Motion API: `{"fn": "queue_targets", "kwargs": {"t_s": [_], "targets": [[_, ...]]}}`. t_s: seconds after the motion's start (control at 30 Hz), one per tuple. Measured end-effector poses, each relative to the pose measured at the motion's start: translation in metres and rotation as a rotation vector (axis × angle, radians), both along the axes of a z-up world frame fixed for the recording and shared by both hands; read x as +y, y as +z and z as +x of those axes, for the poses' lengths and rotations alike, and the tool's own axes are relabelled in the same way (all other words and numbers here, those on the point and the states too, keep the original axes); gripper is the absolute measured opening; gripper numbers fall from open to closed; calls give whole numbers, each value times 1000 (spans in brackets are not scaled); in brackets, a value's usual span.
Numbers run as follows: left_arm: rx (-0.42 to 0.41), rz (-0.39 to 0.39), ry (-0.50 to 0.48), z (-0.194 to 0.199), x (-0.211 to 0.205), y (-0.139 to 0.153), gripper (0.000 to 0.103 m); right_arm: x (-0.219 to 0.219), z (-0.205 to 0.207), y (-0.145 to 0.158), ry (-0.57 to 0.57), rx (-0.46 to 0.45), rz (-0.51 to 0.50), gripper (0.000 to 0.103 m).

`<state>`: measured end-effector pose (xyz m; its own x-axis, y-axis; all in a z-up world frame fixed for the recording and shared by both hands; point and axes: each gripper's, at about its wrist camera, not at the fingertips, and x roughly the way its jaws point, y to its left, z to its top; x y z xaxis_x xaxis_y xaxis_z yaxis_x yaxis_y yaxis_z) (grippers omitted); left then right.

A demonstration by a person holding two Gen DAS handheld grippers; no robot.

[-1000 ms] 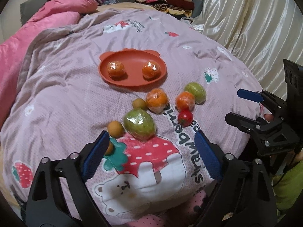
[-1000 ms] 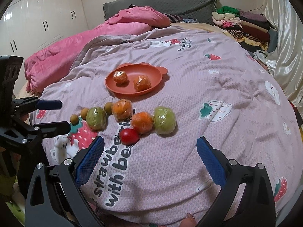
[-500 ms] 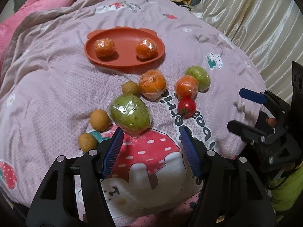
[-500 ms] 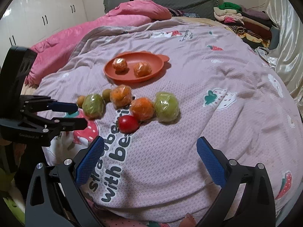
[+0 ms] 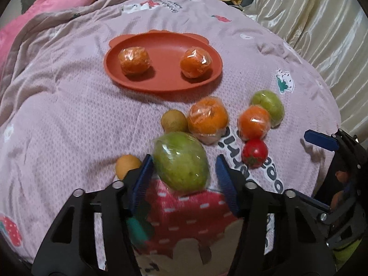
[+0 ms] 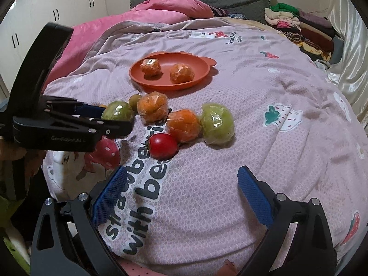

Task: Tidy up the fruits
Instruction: 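Grasp the wrapped green fruit with the left tool while the right tool grasps the red tomato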

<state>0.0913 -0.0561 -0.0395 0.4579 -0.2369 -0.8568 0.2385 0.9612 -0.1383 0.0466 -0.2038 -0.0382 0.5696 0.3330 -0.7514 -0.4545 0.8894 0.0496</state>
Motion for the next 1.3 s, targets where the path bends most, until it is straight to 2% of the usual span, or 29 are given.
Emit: {"fn": "queue_targets", "kwargs": {"t_s": [0.03, 0.1, 0.23, 0.3, 0.5, 0.67, 0.97, 1.17, 1.3], "targets": [[-3, 3, -2, 1, 0, 0, 39, 2, 2, -2, 5, 4, -2, 82], [-4, 2, -12, 4, 0, 0, 39, 3, 6, -5, -1, 12, -3, 77], [-9, 4, -22, 3, 0, -1, 39, 5, 13, -11, -2, 41, 25, 58], [-8, -3, -22, 1, 2, -1, 39, 9, 15, -11, 9, 40, 30, 54], [7, -20, -21, -1, 6, -1, 39, 19, 28, -16, 38, 67, 51, 50], [7, -4, -26, 2, 3, -2, 39, 25, 37, -19, 37, 88, 62, 49], [1, 15, -33, 5, -1, -4, 39, 33, 39, -23, 49, 50, 17, 44], [2, -16, -31, 5, 5, -3, 39, 21, 32, -10, 58, 34, 71, 42], [0, -20, -33, 4, 5, -3, 39, 26, 32, -11, 69, 29, 58, 42]]}}
